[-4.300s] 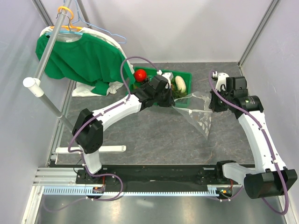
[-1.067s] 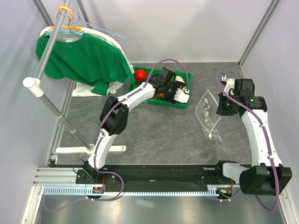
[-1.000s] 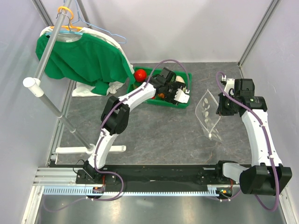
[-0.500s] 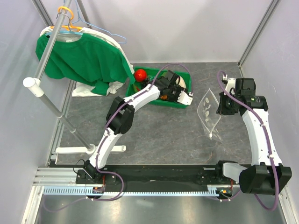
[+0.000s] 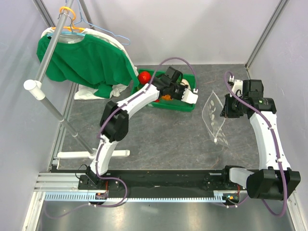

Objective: Place the food in the zip-top bag and seal the zipper
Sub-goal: Pick up the fake fruit from the bin, then place the fake fruit in the zipper food storage bag.

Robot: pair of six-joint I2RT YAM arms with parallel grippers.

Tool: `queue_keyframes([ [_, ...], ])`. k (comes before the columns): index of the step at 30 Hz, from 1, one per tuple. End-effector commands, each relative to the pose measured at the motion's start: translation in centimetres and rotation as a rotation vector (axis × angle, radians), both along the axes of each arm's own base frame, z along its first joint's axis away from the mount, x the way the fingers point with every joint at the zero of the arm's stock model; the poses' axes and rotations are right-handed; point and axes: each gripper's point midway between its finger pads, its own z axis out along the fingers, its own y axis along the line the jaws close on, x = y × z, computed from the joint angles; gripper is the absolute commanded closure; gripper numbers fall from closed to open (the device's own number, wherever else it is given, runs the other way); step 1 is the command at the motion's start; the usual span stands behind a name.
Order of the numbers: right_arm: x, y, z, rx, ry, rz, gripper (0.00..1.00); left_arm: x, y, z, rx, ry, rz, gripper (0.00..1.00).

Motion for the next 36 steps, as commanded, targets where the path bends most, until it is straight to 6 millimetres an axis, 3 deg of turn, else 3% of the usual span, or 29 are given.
queue_keyframes([
  [1,1.5,1.2,3.0,0.085,-0.089,-0.008,1.00,-1.4,0.0,12.3,-0.243,-0.014,0.057,0.98],
  [5,1.9,2.1,4.0,0.148,-0.126,-0.022,1.00,-1.0,1.7,17.5,-0.402,0.073,0.220,0.98],
  [8,2.2,3.3,4.4,0.236,-0.139,-0.019,1.00,-2.2,3.5,23.2,-0.593,0.233,0.351,0.98],
  [9,2.1,3.7,4.0,0.258,-0.126,-0.019,1.00,-4.5,4.2,26.6,-0.693,0.338,0.362,0.98],
  [11,2.5,4.2,4.0,0.311,-0.116,-0.038,1.00,-6.3,4.6,28.8,-0.807,0.395,0.319,0.98],
  [12,2.4,4.7,3.9,0.342,-0.104,-0.033,1.00,-10.0,5.5,32.4,-0.884,0.453,0.224,0.98],
  [14,2.8,5.2,4.5,0.390,-0.116,-0.042,1.00,-12.8,5.7,33.4,-1.034,0.473,0.092,0.98],
  [15,2.8,5.7,4.7,0.421,-0.117,-0.036,1.00,-13.1,6.1,33.9,-1.105,0.452,0.102,0.98],
  [17,3.2,6.2,6.0,0.479,-0.150,-0.058,1.00,-15.3,5.5,34.2,-1.106,0.521,0.096,0.98],
  [20,3.0,7.7,6.7,0.623,-0.135,-0.071,1.00,-17.1,4.8,37.3,-1.202,0.569,0.077,0.98],
  [24,3.2,8.5,7.0,0.738,-0.096,-0.127,1.00,-16.7,3.6,41.0,-1.370,0.640,0.158,0.98],
  [28,3.3,8.9,6.7,0.810,-0.046,-0.185,1.00,-15.8,1.5,41.2,-1.468,0.711,0.211,0.98],
  [32,3.1,9.1,6.1,0.845,-0.011,-0.213,1.00,-15.2,-1.3,38.9,-1.510,0.806,0.298,0.96],
  [36,3.0,9.1,5.9,0.847,-0.007,-0.219,1.00,-13.4,-3.0,34.2,-1.515,0.834,0.461,0.97],
])
